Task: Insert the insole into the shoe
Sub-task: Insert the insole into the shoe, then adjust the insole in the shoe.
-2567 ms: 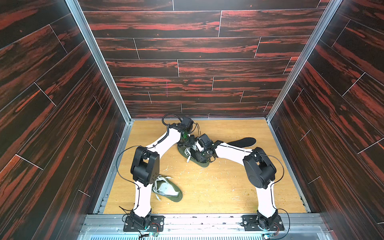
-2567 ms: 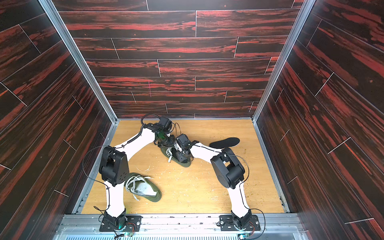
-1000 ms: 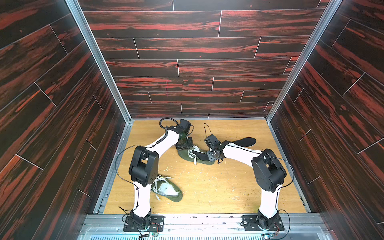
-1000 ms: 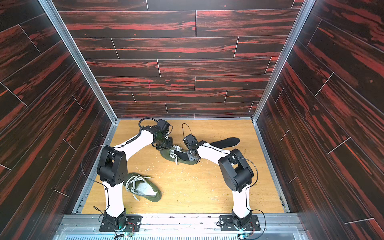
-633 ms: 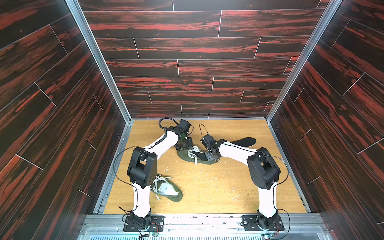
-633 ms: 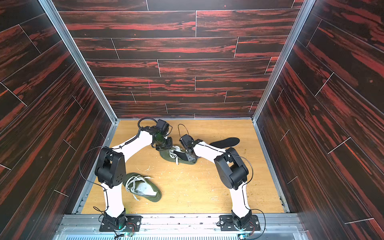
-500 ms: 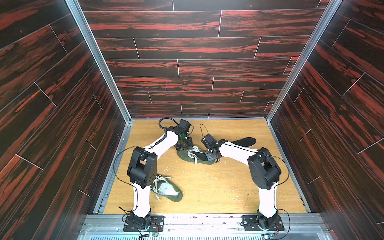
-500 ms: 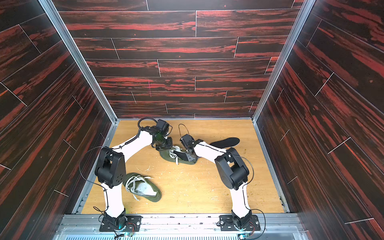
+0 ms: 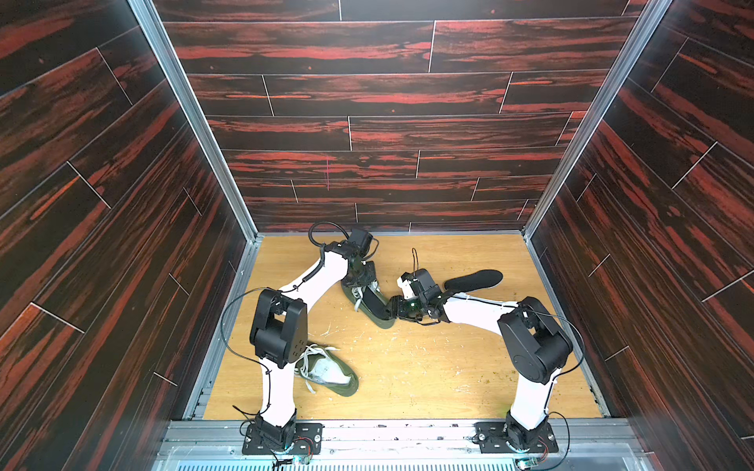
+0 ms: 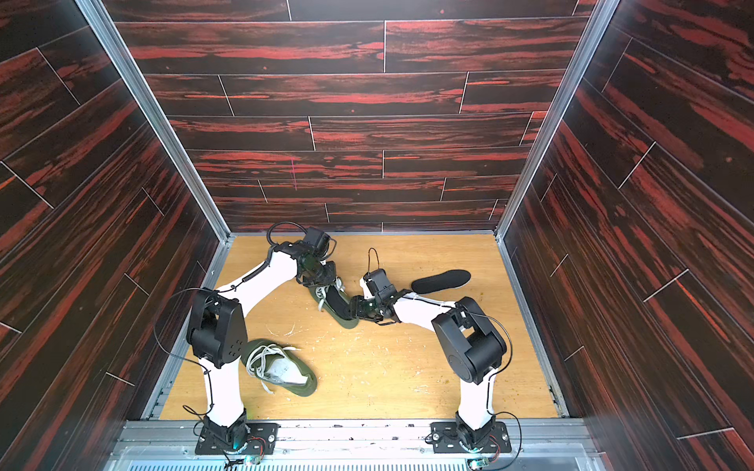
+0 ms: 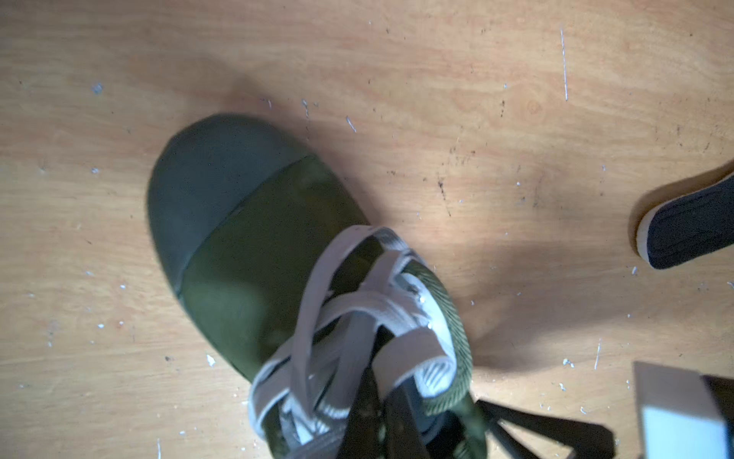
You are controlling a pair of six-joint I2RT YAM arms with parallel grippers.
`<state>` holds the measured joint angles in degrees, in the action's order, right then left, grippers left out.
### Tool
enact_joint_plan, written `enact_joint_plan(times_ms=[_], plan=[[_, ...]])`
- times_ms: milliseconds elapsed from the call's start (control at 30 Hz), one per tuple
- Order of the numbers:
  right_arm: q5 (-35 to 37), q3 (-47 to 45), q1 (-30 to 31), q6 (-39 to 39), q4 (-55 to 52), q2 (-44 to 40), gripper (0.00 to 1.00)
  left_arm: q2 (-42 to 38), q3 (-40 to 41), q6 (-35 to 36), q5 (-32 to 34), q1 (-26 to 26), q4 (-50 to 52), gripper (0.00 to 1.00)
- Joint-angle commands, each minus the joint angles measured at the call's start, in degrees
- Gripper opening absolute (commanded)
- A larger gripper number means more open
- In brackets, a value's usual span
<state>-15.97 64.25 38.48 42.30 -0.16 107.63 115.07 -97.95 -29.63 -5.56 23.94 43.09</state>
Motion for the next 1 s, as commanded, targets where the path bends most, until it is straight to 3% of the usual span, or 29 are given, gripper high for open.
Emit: enact_joint_plan(times_ms=[0,167,300,433,533,667,800,967], plan=[[-6.3,0.3,-0.4,5.2,6.6,-2.8,0.58,0.6,-2.3,1.4,-0.2,0.5,1.3,0.12],[-1.1,2.1,-2.7,-1.1,-2.3,-4.9,0.58,-0.7,-3.5,2.3,5.0,0.8,5.6,0.37],[2.9,3.6,-3.6,-6.5,-7.8,-4.9,0.58,-4.3,-2.5,1.4,13.7,1.8,9.1,0.50],[5.1,6.5,-3.6,-10.7,-10.9,-3.8,0.59,-8.9,-0.3,-2.9,24.1,4.2,13.3,0.51],[4.7,8.2,-2.8,-14.3,-11.4,-3.5,0.57,-13.3,5.4,-7.9,26.3,5.6,12.0,0.52],[2.7,8.6,-1.8,-17.5,-10.5,-4.7,0.51,-16.9,12.3,-12.8,23.7,5.6,5.8,0.51],[1.8,8.7,-1.8,-18.1,-10.9,-4.7,0.49,-12.7,11.4,-15.4,17.3,5.5,6.1,0.45],[0.7,7.7,-1.8,-17.5,-9.9,-4.9,0.49,-9.6,12.7,-19.5,15.4,5.7,1.6,0.42]])
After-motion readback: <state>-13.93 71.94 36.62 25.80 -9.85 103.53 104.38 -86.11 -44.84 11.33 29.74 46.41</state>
